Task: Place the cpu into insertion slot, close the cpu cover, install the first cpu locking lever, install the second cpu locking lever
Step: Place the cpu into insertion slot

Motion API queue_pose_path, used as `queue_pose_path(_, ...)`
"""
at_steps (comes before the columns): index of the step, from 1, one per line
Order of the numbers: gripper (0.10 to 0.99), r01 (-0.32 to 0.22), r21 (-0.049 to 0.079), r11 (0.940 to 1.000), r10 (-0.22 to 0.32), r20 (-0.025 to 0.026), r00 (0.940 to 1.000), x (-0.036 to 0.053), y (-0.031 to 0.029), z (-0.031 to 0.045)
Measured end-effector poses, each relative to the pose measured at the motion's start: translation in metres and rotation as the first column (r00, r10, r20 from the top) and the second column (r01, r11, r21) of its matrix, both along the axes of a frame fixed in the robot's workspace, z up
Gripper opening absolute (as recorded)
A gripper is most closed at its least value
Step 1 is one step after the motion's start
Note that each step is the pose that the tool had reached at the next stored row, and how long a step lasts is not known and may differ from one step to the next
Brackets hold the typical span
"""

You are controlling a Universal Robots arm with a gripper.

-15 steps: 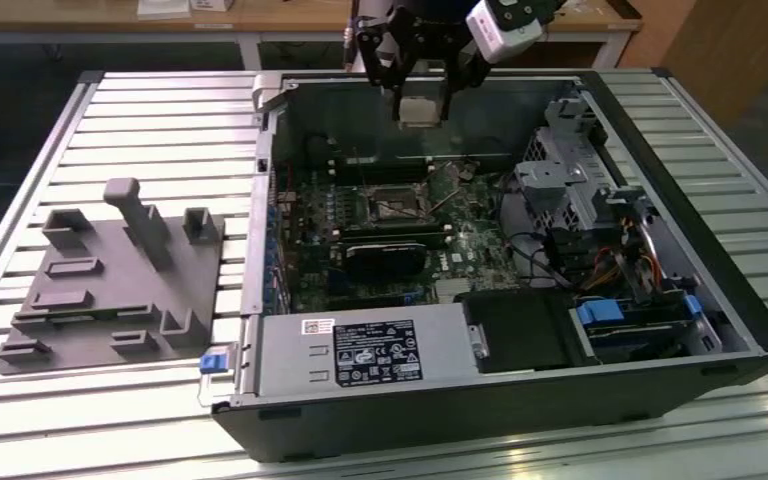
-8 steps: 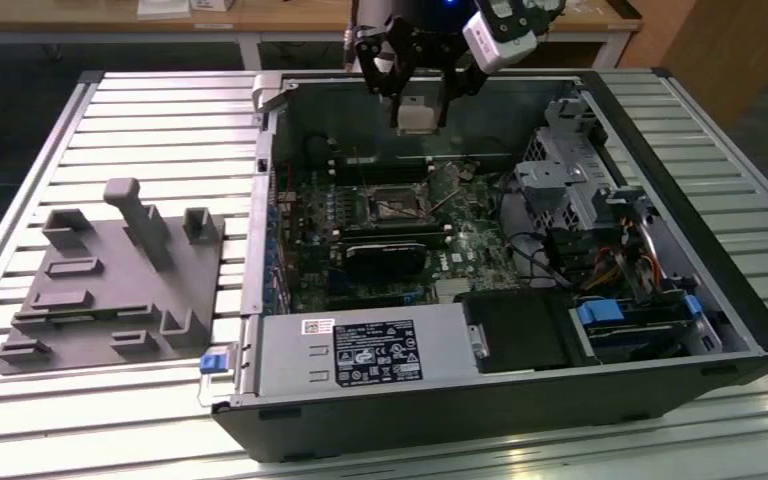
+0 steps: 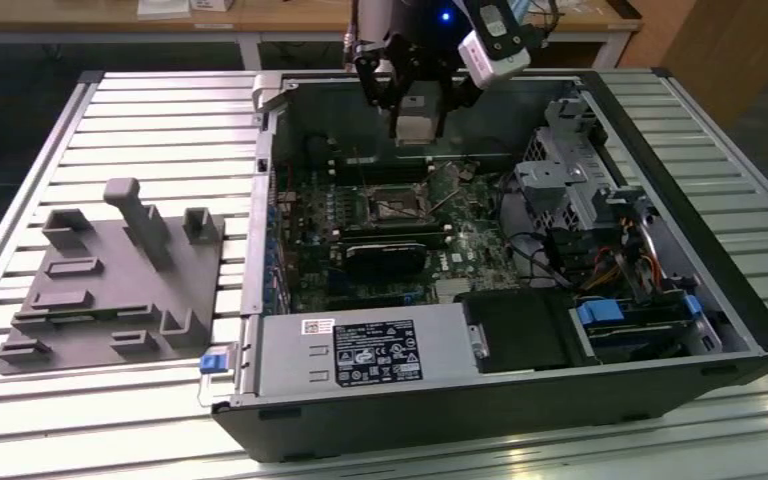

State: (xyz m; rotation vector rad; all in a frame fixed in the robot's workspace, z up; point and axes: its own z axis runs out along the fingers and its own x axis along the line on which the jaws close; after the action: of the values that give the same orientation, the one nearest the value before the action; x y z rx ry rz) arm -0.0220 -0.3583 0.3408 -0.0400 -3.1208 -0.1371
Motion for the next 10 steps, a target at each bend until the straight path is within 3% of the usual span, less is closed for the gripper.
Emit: queue_pose_path(10, 0.541, 0.0, -0.004, 1.0, 0.0, 0.0006, 1.0, -0.0047, 0.008, -0.0176)
